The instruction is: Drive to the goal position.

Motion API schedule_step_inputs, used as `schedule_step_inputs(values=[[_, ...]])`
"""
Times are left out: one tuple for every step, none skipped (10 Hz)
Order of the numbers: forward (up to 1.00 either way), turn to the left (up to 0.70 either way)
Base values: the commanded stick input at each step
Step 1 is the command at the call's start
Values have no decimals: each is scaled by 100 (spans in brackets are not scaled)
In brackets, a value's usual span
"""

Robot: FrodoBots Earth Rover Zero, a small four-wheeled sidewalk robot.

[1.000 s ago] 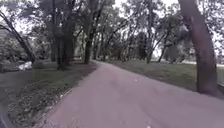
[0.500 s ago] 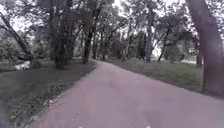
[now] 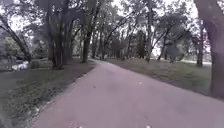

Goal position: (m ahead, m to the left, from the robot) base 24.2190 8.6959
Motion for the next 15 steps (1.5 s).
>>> schedule_step_inputs(values=[[68,1],[68,1],[68,0],[68,0],[69,0],[69,0],[69,0],[69,0],[69,1],[69,7],[68,14],[68,14],[68,11],[68,11],[68,8]])
